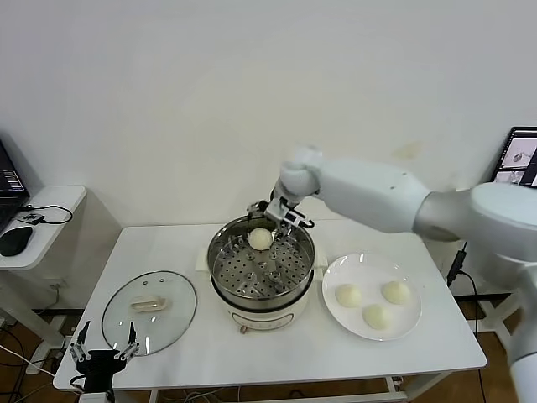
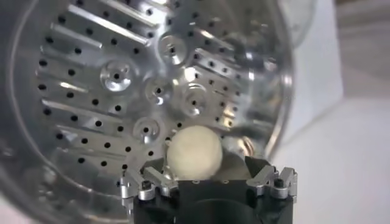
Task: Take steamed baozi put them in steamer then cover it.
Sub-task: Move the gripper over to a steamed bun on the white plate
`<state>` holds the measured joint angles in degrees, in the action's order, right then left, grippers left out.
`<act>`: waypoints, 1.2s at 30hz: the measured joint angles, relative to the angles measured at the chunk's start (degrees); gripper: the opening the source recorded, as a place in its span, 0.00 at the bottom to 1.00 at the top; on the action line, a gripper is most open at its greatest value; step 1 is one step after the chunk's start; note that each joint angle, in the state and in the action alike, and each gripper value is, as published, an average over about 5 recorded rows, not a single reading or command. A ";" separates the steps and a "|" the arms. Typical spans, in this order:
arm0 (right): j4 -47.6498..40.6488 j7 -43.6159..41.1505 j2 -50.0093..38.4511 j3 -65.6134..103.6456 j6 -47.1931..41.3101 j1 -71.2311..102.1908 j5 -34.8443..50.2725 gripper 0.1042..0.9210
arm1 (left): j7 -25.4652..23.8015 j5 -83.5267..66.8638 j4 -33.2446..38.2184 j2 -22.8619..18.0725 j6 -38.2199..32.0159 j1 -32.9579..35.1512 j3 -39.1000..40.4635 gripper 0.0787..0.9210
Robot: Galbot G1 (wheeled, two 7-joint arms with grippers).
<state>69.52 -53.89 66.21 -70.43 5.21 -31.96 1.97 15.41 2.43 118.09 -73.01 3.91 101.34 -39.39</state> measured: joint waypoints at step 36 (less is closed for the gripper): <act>18.69 -2.03 -33.47 8.39 -19.03 18.15 -3.52 0.88 | -0.75 0.31 -1.60 1.93 0.65 -1.18 0.51 0.88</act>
<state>88.21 -55.92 32.74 -62.04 -13.81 -13.80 -1.55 14.66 2.73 116.49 -71.08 4.57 100.16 -38.88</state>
